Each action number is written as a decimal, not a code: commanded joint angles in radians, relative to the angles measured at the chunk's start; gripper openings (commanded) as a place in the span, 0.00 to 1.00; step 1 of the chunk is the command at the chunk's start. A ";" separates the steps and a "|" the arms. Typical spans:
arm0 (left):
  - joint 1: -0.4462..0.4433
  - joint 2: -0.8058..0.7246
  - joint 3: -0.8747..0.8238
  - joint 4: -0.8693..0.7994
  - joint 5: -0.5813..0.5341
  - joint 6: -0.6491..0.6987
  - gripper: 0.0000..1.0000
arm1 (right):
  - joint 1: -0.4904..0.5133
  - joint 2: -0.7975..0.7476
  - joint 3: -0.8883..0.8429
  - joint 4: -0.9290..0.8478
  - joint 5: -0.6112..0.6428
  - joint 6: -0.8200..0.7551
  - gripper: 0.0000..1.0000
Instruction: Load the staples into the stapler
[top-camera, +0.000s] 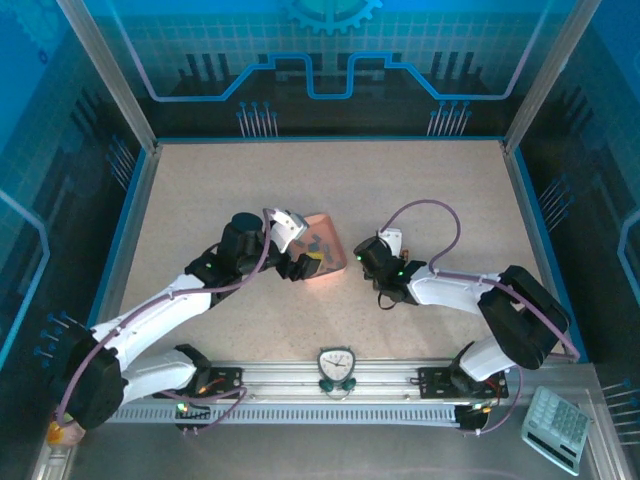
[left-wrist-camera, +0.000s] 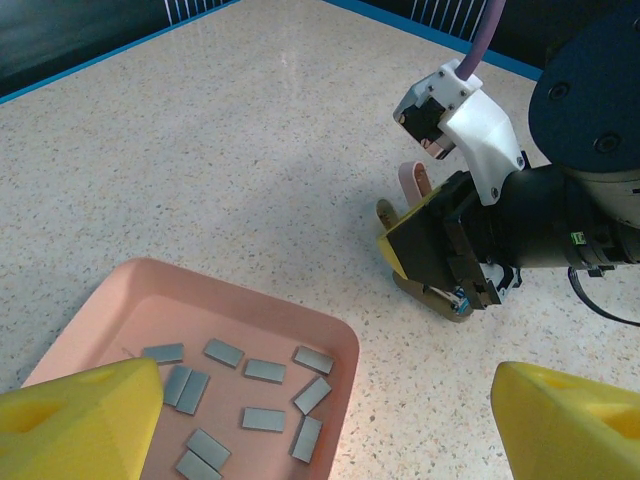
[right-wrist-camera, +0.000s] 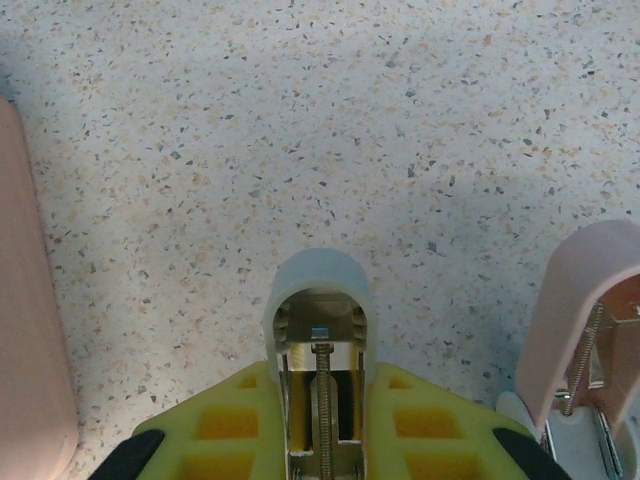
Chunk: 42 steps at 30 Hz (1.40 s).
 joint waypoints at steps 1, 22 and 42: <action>0.006 0.012 0.036 0.004 0.002 -0.007 0.86 | 0.015 0.015 -0.022 0.075 0.021 -0.049 0.13; 0.005 0.027 0.041 0.004 0.013 -0.004 0.86 | -0.003 0.049 -0.021 0.063 -0.029 -0.101 0.18; 0.024 0.031 0.058 -0.007 -0.004 -0.074 0.86 | 0.002 -0.133 0.049 -0.137 -0.050 -0.160 0.42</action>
